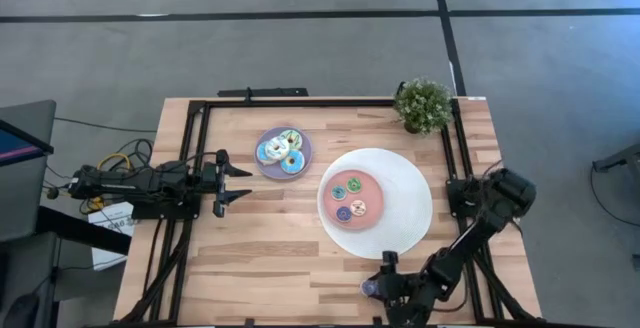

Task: Pick & Place donuts
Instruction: Put the small violet donut on the pink plate

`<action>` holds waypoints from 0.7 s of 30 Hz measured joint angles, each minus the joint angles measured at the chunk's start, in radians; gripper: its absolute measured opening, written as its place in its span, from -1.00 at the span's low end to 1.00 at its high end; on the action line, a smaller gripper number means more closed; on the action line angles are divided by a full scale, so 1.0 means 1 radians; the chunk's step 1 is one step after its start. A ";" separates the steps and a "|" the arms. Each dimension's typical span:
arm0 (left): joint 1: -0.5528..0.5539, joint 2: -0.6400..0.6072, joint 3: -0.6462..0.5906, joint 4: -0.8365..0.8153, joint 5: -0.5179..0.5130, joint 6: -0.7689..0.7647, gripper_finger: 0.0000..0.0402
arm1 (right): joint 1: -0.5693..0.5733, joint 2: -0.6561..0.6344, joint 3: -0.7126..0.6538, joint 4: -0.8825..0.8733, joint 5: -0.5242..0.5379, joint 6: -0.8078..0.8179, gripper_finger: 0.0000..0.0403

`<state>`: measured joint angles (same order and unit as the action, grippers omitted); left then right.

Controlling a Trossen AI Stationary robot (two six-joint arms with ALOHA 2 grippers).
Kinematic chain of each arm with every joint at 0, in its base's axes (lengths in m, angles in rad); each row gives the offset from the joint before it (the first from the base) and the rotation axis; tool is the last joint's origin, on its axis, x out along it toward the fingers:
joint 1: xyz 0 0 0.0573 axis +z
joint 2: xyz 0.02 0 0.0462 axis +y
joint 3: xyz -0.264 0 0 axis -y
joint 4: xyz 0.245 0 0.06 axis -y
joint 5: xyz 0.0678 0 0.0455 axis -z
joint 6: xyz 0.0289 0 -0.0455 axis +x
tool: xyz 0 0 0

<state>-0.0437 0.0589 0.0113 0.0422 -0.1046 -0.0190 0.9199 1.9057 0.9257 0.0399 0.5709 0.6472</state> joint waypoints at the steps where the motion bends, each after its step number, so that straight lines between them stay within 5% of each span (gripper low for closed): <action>1: 0.000 0.000 0.000 0.000 0.000 0.000 0.12 | -0.007 -0.030 0.000 -0.038 0.001 0.003 -0.10; 13: 0.000 0.000 0.000 0.000 0.000 0.000 0.12 | -0.249 -0.437 -0.036 -0.432 0.069 -0.040 -0.10; 21: 0.000 0.000 0.000 0.000 0.000 0.000 0.12 | -0.476 -0.686 -0.376 -0.229 -0.014 -0.062 -0.12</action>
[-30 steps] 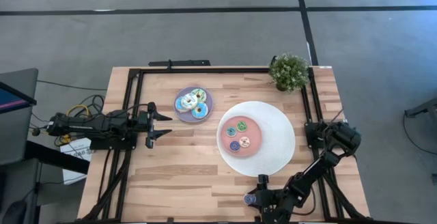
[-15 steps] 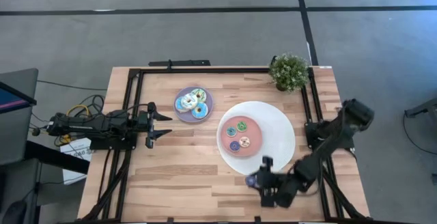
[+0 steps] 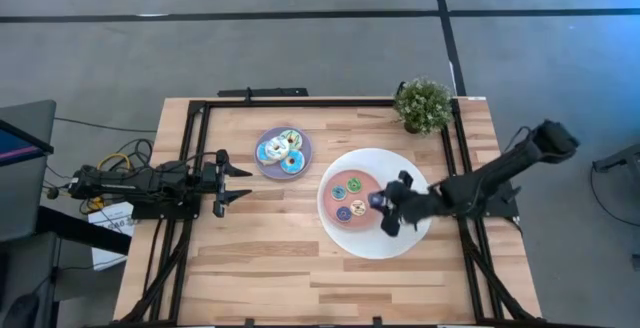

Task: Pick & Place donuts
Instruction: Put the small violet donut on the pink plate

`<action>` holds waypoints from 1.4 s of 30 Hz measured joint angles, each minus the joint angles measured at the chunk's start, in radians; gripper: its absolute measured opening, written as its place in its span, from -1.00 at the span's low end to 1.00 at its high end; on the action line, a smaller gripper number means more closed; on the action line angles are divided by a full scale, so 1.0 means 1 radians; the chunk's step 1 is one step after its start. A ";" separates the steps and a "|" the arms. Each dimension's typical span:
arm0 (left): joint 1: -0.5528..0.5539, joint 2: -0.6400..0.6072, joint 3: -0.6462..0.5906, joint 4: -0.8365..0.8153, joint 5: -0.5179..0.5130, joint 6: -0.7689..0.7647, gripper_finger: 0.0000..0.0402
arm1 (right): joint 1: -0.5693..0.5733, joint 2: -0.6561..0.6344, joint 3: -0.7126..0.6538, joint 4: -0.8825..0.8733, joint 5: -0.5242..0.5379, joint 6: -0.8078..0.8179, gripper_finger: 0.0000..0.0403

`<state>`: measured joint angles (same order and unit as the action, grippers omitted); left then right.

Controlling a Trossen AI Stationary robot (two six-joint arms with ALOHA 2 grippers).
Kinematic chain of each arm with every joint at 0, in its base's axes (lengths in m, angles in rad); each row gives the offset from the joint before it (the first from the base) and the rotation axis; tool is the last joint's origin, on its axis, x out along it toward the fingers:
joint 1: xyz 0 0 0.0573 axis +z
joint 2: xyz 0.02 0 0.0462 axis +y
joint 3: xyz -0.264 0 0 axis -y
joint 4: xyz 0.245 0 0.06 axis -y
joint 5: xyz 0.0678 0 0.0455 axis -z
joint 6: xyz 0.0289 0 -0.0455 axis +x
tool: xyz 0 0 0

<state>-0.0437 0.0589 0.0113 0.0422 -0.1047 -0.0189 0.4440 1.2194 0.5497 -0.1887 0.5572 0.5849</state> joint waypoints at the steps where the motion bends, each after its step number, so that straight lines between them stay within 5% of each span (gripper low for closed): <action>1: 0.000 0.000 0.000 0.000 0.000 0.000 0.12 | -0.038 -0.023 -0.034 0.051 -0.034 -0.012 -0.12; 5: 0.000 0.000 0.000 0.000 0.000 0.000 0.12 | -0.179 -0.048 -0.112 0.178 -0.149 -0.065 -0.12; 11: 0.000 0.000 0.000 0.000 0.000 0.000 0.12 | -0.279 0.045 -0.122 0.208 -0.180 -0.075 -0.12; 23: 0.000 0.000 0.000 0.000 0.000 0.000 0.12 | -0.311 0.207 -0.122 0.319 -0.242 -0.099 -0.05; 33: 0.000 0.000 0.000 0.000 0.000 0.000 0.12 | -0.310 0.206 -0.122 0.318 -0.242 -0.098 0.18; 42: 0.000 0.000 0.000 0.000 0.000 0.000 0.12 | -0.310 0.206 -0.122 0.317 -0.242 -0.106 0.19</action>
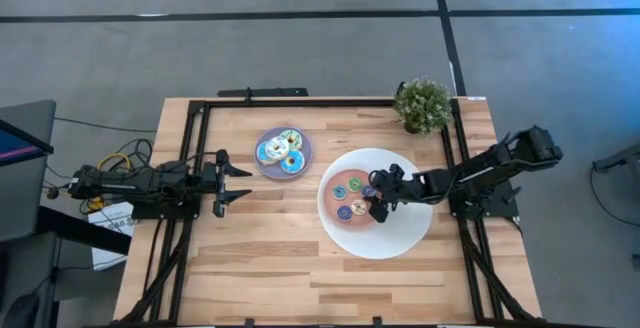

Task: Pick & Place donuts
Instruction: Put the small violet donut on the pink plate

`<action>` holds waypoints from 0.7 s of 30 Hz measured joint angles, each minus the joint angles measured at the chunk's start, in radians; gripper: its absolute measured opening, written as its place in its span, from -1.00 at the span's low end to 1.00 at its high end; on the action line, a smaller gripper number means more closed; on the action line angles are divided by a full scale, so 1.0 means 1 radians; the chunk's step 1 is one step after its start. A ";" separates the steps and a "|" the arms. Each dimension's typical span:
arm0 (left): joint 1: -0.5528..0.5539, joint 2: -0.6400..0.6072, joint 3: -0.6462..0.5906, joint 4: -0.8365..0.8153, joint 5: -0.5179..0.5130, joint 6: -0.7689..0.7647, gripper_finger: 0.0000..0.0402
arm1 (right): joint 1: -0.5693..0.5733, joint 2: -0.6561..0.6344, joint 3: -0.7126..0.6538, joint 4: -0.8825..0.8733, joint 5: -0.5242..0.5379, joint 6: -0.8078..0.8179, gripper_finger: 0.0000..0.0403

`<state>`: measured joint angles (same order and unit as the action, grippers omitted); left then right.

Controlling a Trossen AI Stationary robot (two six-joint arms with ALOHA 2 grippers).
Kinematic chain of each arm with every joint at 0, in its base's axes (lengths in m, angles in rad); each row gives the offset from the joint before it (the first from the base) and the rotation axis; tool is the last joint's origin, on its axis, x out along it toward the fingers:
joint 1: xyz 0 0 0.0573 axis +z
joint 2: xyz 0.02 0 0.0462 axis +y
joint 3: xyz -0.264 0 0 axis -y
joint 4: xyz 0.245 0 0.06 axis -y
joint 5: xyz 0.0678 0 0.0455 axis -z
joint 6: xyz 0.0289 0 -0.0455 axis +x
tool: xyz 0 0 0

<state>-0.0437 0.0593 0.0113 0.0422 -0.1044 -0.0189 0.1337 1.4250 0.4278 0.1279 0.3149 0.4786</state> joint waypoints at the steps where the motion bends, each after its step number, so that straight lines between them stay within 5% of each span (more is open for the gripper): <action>1: 0.000 0.000 0.000 0.000 0.000 0.000 0.12 | 0.000 -0.001 0.000 0.000 0.000 -0.003 0.19; 16: 0.000 0.000 0.000 0.000 0.000 0.000 0.12 | -0.024 -0.282 0.002 -0.194 0.000 -0.008 0.19; 21: 0.000 0.000 0.000 0.000 0.000 0.000 0.12 | -0.022 -0.286 0.002 -0.195 0.001 0.006 0.19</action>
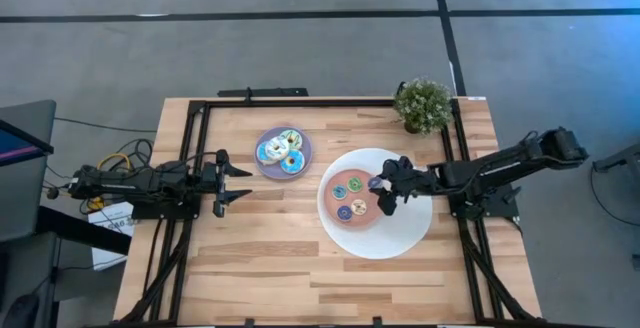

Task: Pick & Place donuts
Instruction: Put the small violet donut on the pink plate, then return to Home Position

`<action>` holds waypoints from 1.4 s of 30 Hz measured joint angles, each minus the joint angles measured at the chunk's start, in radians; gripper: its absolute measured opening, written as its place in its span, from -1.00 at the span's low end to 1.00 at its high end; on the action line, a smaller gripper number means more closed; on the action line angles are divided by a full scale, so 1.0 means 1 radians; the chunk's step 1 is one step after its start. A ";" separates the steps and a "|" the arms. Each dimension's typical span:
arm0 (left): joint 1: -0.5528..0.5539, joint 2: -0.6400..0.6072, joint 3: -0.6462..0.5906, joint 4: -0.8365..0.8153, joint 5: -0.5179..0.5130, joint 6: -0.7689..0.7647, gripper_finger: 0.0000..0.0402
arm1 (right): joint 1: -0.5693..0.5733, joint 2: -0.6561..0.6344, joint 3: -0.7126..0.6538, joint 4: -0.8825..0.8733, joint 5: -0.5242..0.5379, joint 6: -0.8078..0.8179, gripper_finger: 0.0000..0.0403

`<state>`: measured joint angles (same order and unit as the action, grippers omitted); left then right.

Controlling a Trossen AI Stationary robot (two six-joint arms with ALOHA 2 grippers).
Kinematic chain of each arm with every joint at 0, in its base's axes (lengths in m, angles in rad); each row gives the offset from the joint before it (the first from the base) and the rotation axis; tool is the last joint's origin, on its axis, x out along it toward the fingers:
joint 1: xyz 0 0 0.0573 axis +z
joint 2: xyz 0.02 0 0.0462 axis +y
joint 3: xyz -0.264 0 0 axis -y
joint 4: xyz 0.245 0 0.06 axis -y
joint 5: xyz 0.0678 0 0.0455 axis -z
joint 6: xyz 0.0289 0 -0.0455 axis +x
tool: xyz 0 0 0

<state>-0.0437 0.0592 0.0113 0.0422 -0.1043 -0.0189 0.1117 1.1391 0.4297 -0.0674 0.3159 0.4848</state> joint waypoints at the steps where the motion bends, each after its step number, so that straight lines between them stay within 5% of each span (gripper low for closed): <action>1: 0.000 0.000 0.000 0.000 0.000 0.000 0.12 | 0.003 0.014 0.000 0.005 0.002 0.015 0.19; 20: 0.000 0.000 0.000 0.000 0.000 0.000 0.12 | 0.042 0.301 0.000 0.207 0.090 0.047 0.22; 33: 0.000 0.000 0.000 0.000 0.000 0.000 0.12 | 0.042 0.289 0.000 0.199 0.105 0.038 0.51; 42: 0.000 0.000 0.000 0.000 0.000 0.000 0.12 | 0.036 0.074 0.000 0.085 0.102 0.010 0.60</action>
<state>-0.0441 0.0592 0.0113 0.0422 -0.1046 -0.0189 0.1482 1.2128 0.4294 0.0176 0.4183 0.4946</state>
